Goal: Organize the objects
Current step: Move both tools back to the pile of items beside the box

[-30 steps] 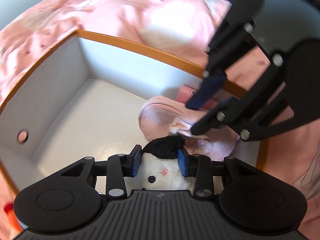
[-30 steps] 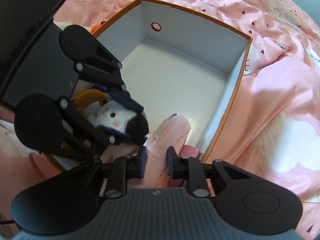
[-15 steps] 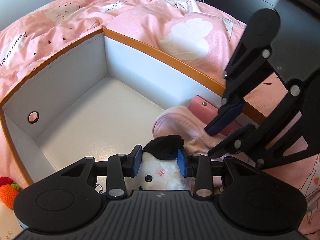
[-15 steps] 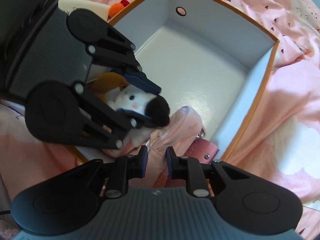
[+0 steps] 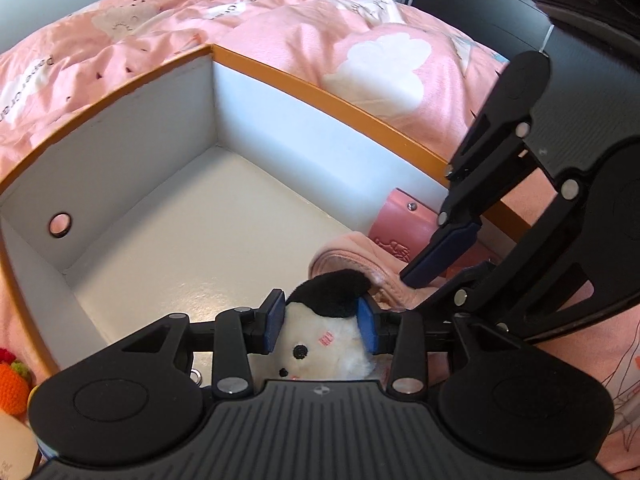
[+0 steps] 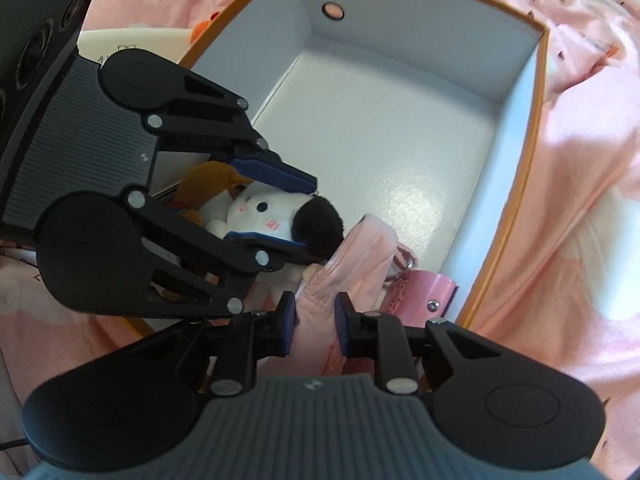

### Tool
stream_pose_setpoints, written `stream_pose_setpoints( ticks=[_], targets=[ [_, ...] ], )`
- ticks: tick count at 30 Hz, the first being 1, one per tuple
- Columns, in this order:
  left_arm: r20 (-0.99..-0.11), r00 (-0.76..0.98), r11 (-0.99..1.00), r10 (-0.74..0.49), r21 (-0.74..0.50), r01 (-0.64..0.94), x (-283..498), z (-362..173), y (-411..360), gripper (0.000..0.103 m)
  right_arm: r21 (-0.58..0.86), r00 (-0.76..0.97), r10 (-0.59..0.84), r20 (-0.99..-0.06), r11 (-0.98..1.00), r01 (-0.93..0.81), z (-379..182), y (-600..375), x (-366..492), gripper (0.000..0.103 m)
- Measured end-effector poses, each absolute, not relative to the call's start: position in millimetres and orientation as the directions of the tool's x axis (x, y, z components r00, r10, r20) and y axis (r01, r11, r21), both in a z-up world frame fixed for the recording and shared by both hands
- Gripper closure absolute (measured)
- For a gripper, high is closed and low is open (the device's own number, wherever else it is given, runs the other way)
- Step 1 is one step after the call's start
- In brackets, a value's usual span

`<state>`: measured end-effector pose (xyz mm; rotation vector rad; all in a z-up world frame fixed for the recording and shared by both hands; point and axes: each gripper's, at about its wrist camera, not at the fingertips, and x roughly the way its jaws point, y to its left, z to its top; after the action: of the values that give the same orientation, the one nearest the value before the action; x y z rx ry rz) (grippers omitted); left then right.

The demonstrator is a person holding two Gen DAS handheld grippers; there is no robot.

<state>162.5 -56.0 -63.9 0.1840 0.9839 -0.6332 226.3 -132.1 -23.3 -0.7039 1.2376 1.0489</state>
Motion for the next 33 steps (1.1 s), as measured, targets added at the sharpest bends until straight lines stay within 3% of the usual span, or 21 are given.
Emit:
stream_pose_setpoints(
  ticks=[3, 9, 14, 22, 27, 33],
  targets=[
    [-0.809, 0.397, 0.822, -0.433, -0.174, 0.542, 161, -52, -45, 0.046, 0.053, 0.062, 0.270, -0.961, 0.399, -0.915, -13, -133, 218, 0.065],
    [-0.781, 0.461, 0.859, -0.422, -0.182, 0.478, 150, -20, -21, 0.046, 0.006, 0.142, 0.333, -0.932, 0.407, -0.913, 3, -134, 194, 0.064],
    [-0.772, 0.542, 0.922, -0.331, -0.141, 0.361, 136, 0, -6, 0.046, 0.060, 0.131, 0.431, -0.893, 0.402, -0.913, 9, -128, 168, 0.066],
    [-0.736, 0.643, 0.973, -0.211, -0.097, 0.208, 99, 9, 4, 0.046, 0.082, 0.240, 0.529, -0.814, 0.513, -0.855, 4, -132, 123, 0.066],
    [-0.723, 0.667, 0.983, -0.182, -0.113, 0.146, 82, 8, 16, 0.046, 0.020, 0.370, 0.537, -0.758, 0.587, -0.810, -1, -134, 101, 0.065],
    [-0.713, 0.689, 0.992, -0.129, -0.101, 0.081, 70, 10, 38, 0.047, 0.031, 0.389, 0.572, -0.722, 0.588, -0.808, 2, -100, 97, 0.060]
  ],
)
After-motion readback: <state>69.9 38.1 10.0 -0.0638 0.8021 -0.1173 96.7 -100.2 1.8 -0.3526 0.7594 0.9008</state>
